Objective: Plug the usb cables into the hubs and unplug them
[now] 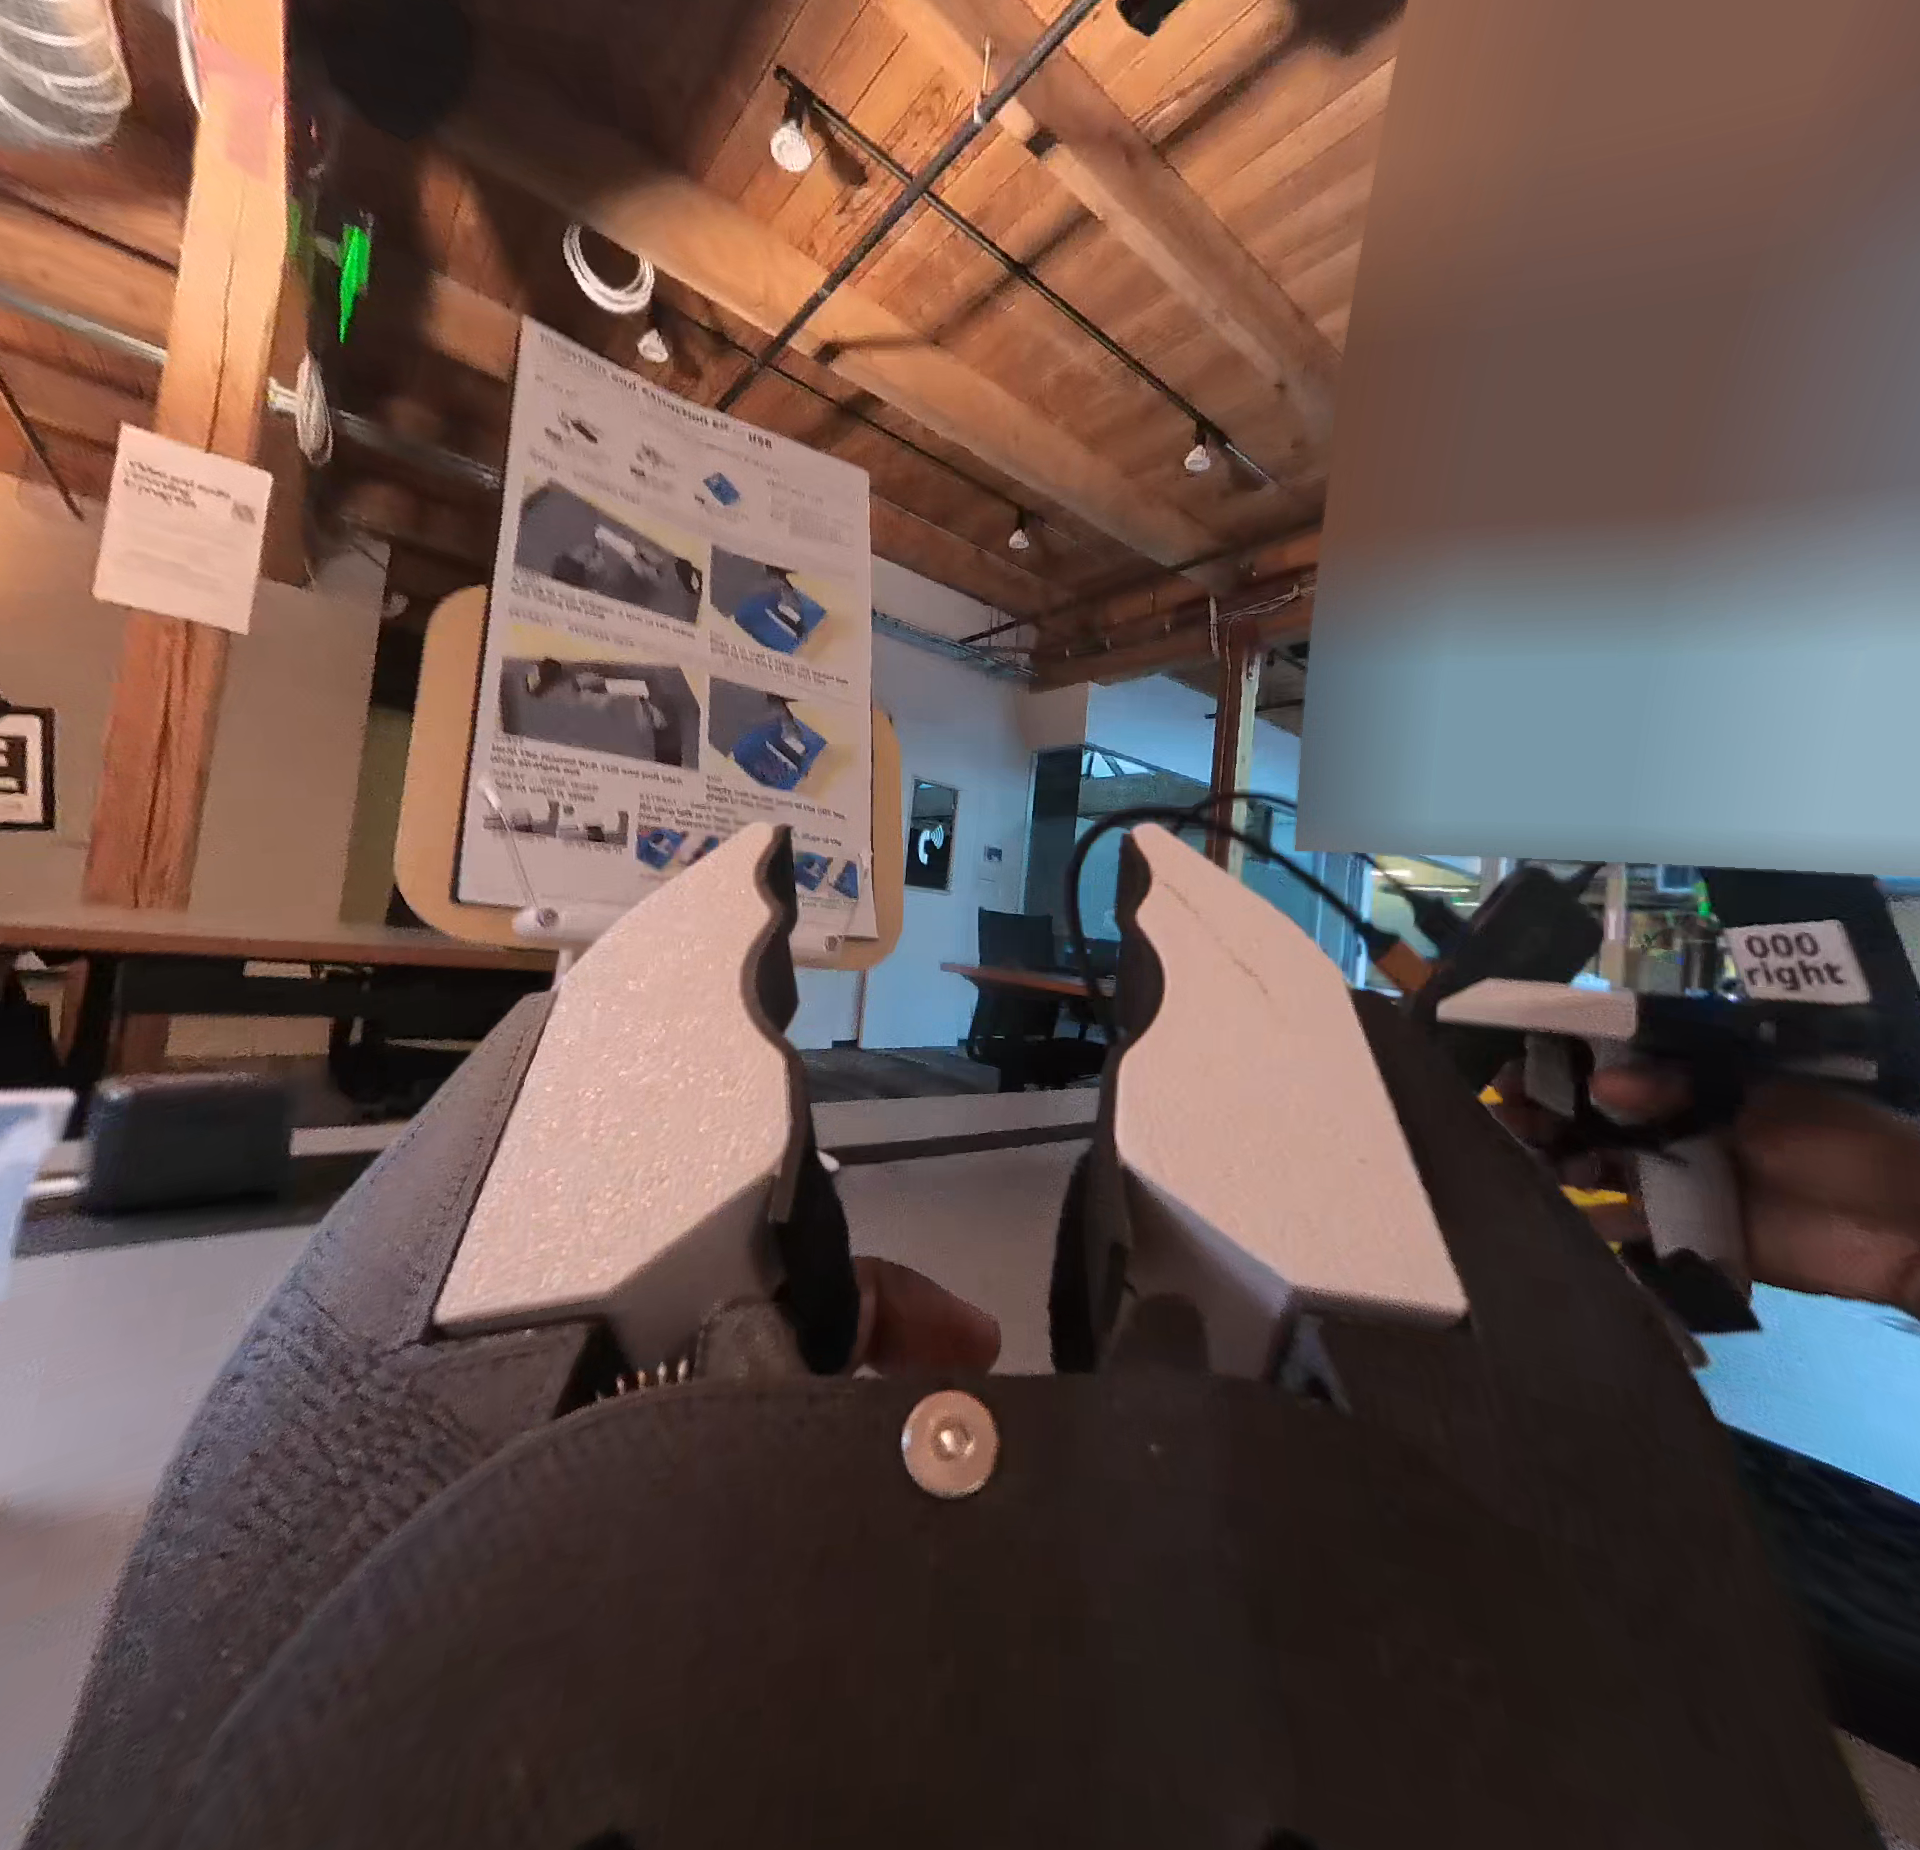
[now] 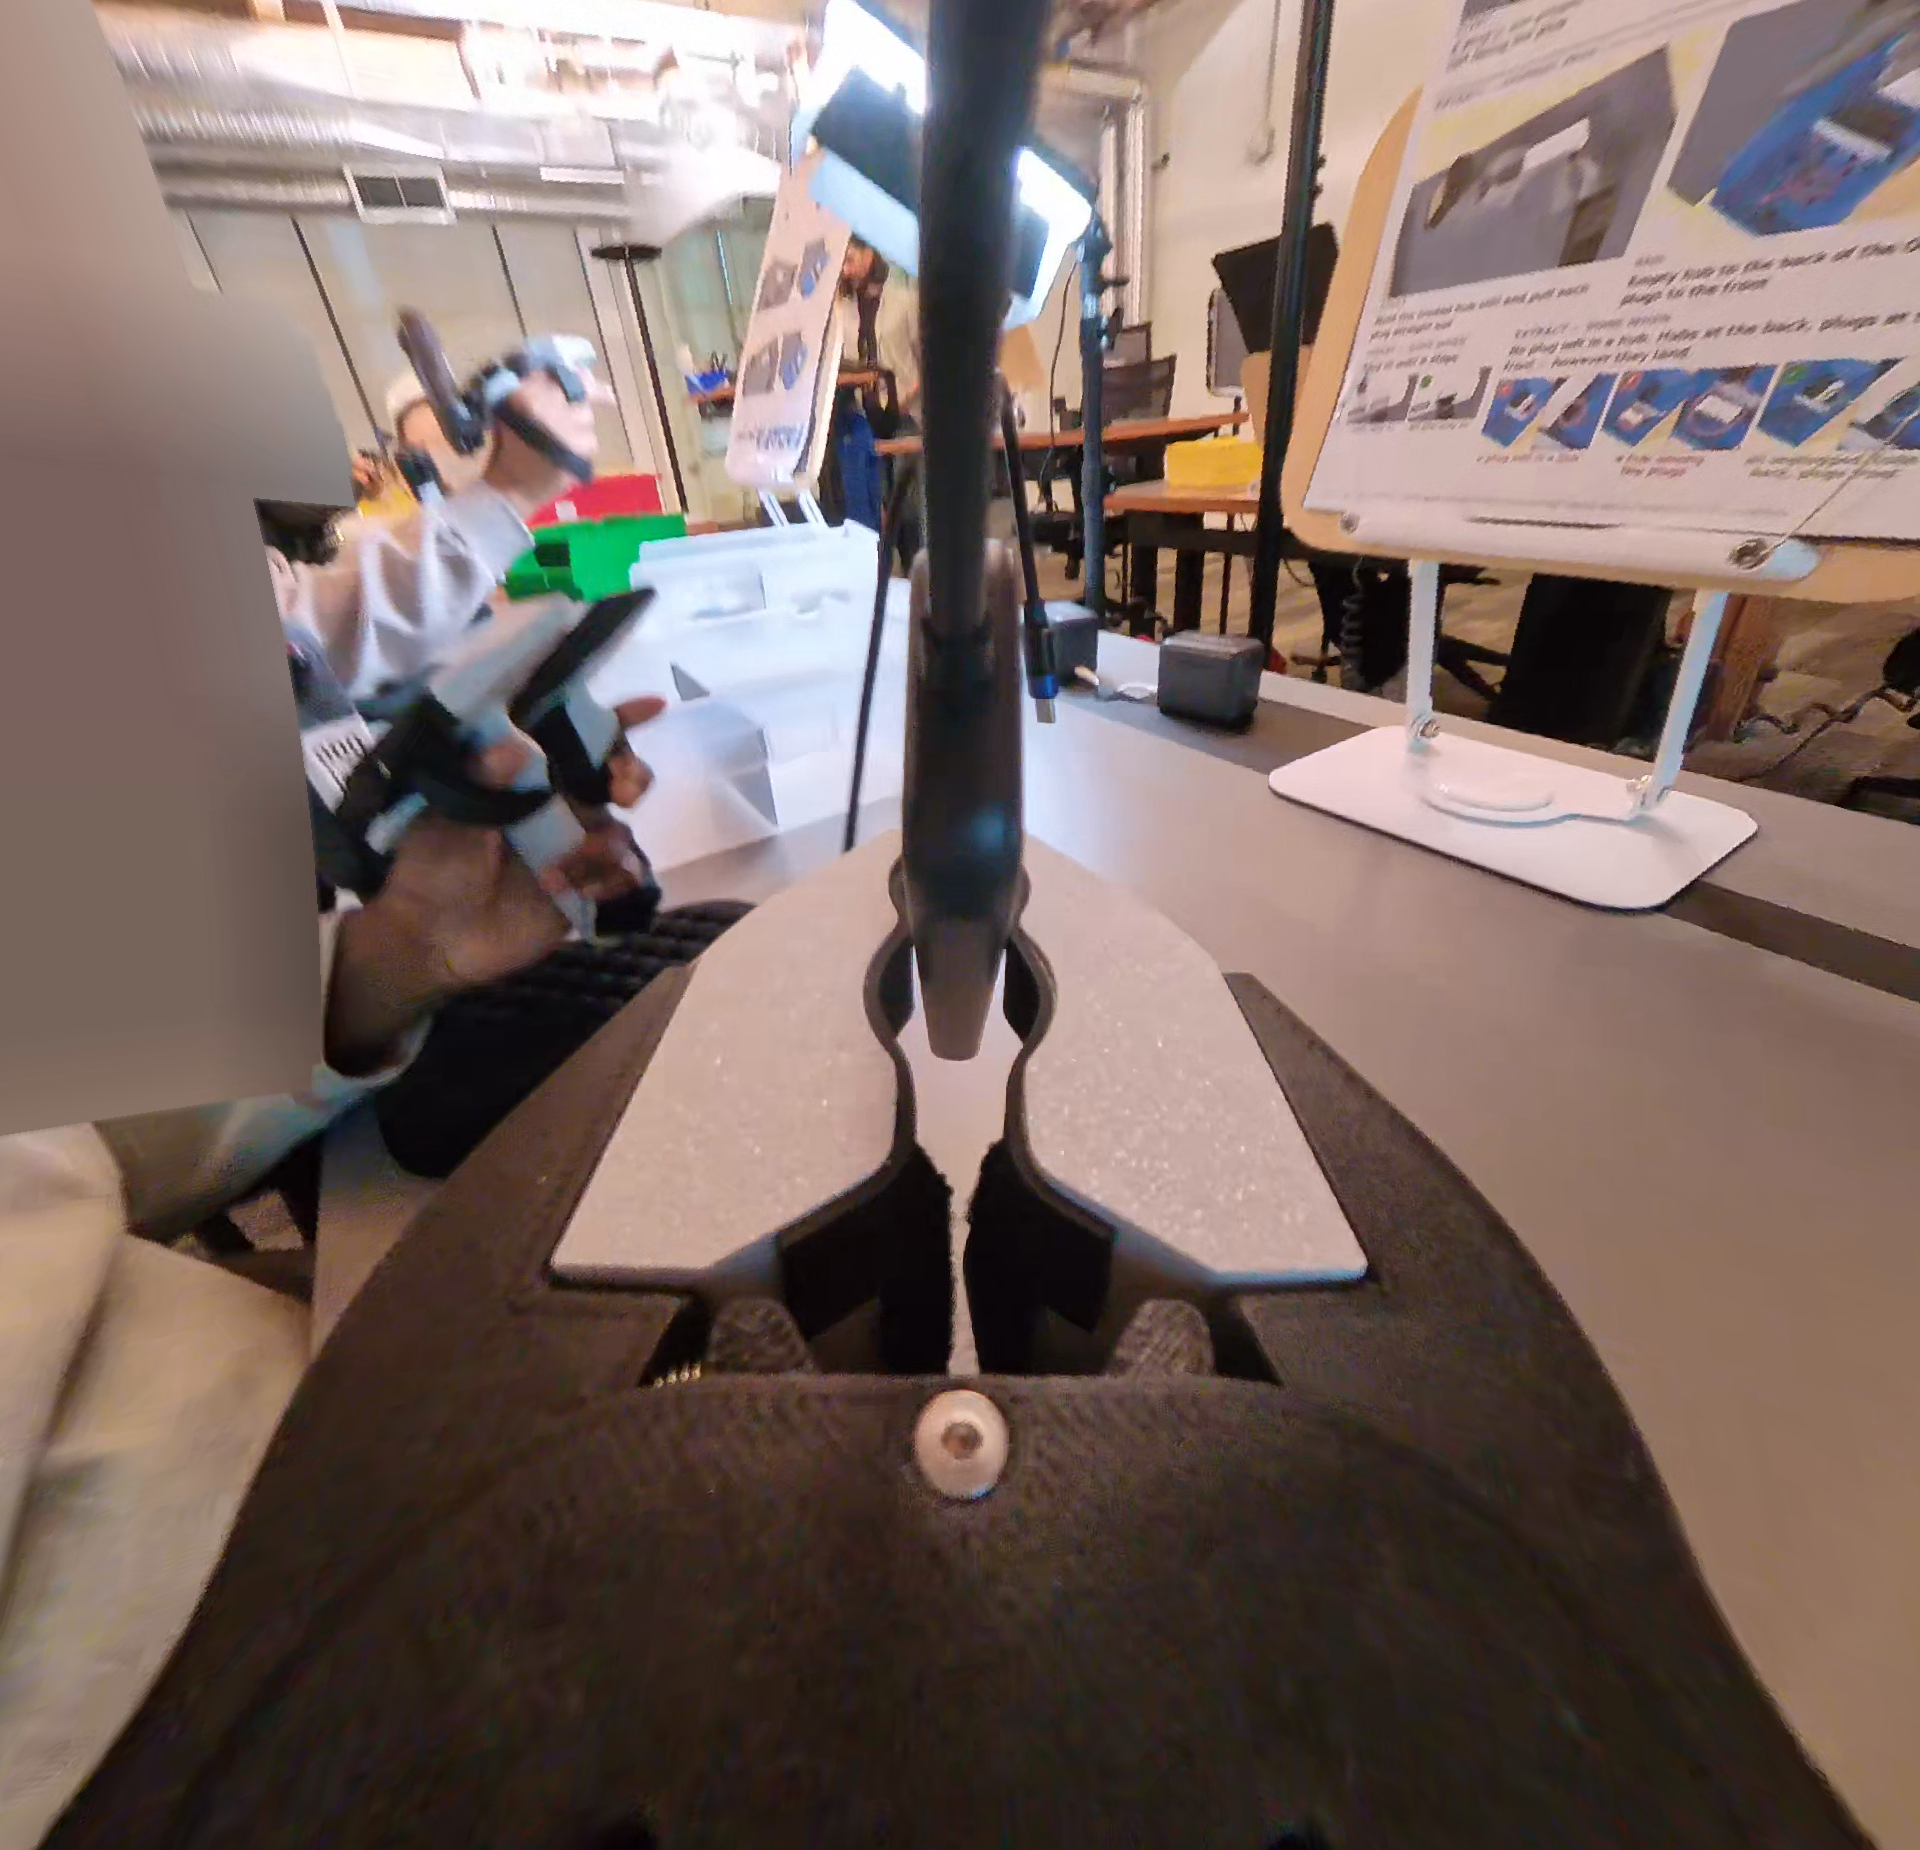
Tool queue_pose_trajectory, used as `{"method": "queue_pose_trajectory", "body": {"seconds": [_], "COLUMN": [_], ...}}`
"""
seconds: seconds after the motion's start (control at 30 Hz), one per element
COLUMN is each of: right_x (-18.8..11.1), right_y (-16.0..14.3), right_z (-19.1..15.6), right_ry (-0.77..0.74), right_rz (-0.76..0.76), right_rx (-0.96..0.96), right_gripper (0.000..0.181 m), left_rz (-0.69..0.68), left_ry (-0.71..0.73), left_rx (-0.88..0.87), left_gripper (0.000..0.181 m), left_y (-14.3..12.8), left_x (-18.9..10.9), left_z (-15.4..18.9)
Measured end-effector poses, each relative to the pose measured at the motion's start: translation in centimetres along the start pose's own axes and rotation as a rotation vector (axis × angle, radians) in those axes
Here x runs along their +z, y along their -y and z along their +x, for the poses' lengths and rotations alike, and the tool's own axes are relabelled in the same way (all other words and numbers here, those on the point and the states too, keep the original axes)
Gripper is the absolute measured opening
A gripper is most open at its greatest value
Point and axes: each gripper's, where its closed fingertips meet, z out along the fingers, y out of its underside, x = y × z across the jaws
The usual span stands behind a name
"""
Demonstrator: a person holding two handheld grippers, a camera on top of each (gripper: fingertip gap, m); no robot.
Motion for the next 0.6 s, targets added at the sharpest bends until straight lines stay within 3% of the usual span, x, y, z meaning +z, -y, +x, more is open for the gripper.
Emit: {"method": "queue_pose_trajectory", "body": {"seconds": [0.13, 0.37, 0.5, 0.6], "right_x": [-2.2, -9.3, -13.7, -16.0], "right_y": [2.9, 9.9, 12.0, 10.5], "right_z": [1.2, 7.1, 10.7, 13.0], "right_ry": [-0.048, -0.370, -0.567, -0.633], "right_rz": [0.104, 0.155, 0.059, -0.170], "right_rx": [0.012, -0.164, -0.230, -0.224], "right_gripper": [0.012, 0.012, 0.012, 0.012], "left_rz": [-0.012, -0.039, -0.069, -0.068], "left_ry": [0.046, 0.039, 0.009, 0.004], "left_rx": [0.001, 0.032, 0.105, 0.102], "left_gripper": [0.060, 0.065, 0.069, 0.069], "left_y": [-1.1, -2.0, -2.5, -2.6], "left_x": [-0.2, -0.1, 0.1, 0.1], "left_z": [-0.7, -0.6, 0.2, 0.3]}}
